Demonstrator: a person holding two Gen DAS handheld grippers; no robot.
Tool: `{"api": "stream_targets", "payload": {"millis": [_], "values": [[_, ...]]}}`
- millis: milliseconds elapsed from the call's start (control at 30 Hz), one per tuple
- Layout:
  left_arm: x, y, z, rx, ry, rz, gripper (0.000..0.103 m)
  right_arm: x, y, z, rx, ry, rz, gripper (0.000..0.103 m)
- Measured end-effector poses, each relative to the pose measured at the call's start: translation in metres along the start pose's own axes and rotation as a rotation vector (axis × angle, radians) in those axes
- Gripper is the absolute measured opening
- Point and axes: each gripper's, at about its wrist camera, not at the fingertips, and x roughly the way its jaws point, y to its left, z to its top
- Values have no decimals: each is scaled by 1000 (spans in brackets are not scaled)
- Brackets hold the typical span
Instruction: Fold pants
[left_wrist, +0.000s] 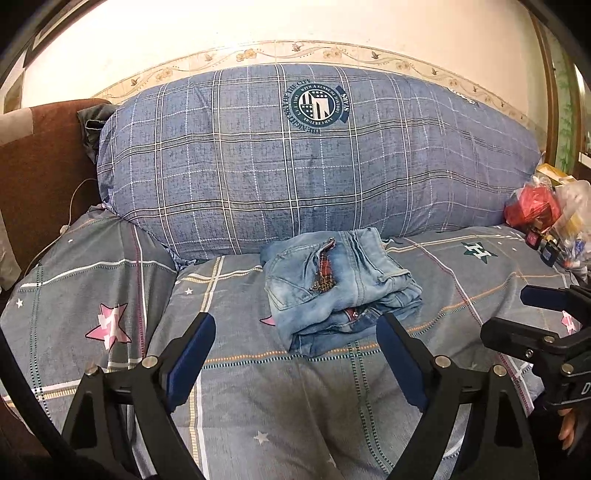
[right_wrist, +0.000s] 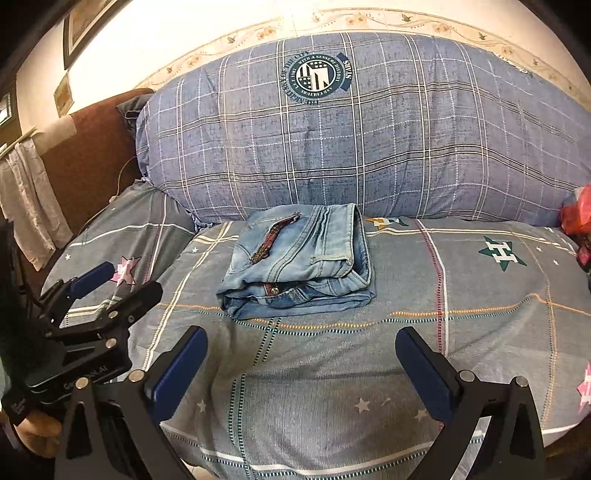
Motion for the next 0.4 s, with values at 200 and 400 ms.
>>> {"api": "stream_targets", "payload": {"millis": [200, 400], "values": [[-4, 6, -7, -40, -19, -5, 89, 0, 3, -6, 1, 24, -4, 103], [5, 9, -12, -51, 22, -9, 89, 4, 6, -9, -2, 34, 10, 103]]}}
